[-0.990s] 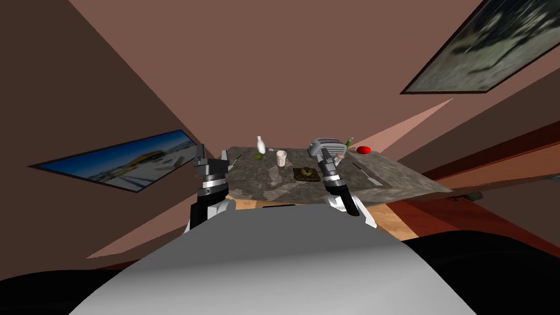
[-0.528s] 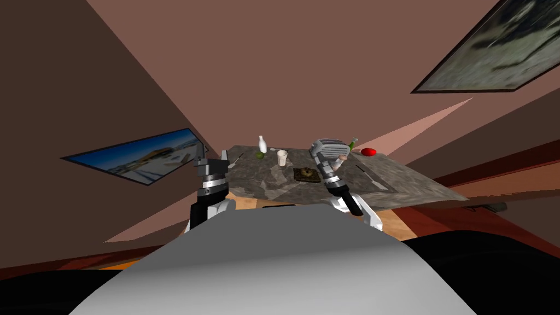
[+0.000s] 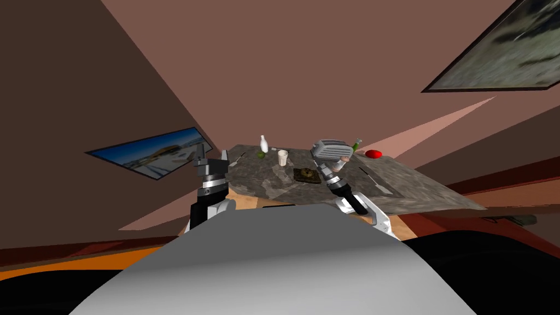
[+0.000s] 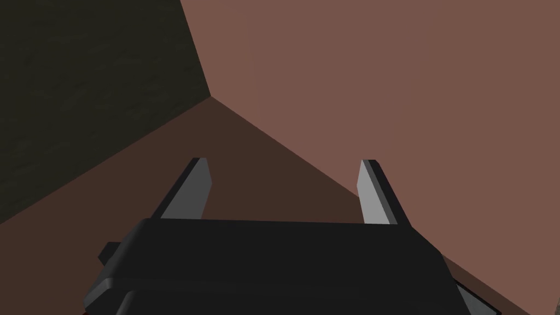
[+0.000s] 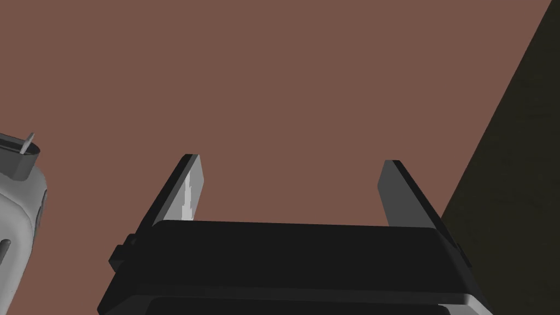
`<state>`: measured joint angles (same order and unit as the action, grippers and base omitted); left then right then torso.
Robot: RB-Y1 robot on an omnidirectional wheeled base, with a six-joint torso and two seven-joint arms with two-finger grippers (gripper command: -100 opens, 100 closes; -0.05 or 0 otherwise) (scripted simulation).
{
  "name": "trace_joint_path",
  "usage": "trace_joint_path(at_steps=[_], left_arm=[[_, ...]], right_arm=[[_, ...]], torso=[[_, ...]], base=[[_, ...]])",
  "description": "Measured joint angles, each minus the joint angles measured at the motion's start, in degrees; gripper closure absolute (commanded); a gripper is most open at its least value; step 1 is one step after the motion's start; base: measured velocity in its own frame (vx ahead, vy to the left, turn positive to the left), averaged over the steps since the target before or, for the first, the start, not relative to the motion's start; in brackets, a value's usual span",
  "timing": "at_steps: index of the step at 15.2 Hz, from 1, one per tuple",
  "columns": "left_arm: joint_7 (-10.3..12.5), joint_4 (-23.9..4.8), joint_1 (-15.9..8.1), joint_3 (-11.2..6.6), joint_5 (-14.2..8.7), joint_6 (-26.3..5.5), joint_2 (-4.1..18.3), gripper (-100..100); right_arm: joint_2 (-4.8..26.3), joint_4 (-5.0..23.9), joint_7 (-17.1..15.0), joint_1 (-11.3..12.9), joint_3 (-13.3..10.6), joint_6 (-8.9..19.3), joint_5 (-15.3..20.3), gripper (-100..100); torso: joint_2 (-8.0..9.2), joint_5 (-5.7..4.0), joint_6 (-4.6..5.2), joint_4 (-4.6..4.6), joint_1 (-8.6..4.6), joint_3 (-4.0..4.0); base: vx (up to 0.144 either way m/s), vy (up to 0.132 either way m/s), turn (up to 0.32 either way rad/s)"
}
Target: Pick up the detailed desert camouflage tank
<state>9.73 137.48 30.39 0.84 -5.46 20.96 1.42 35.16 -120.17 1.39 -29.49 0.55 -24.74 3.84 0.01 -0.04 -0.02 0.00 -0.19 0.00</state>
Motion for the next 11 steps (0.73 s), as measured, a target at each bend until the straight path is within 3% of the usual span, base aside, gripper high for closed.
trace_joint_path(at_steps=[11], left_arm=[[0.0,0.0,0.0,0.0,0.0,0.0,0.0,0]], right_arm=[[12.9,5.0,0.0,-0.6,-1.2,-2.4,3.1,-100]], torso=[[0.0,0.0,0.02,0.0,0.04,0.0]], base=[[-0.015,-0.031,0.099]])
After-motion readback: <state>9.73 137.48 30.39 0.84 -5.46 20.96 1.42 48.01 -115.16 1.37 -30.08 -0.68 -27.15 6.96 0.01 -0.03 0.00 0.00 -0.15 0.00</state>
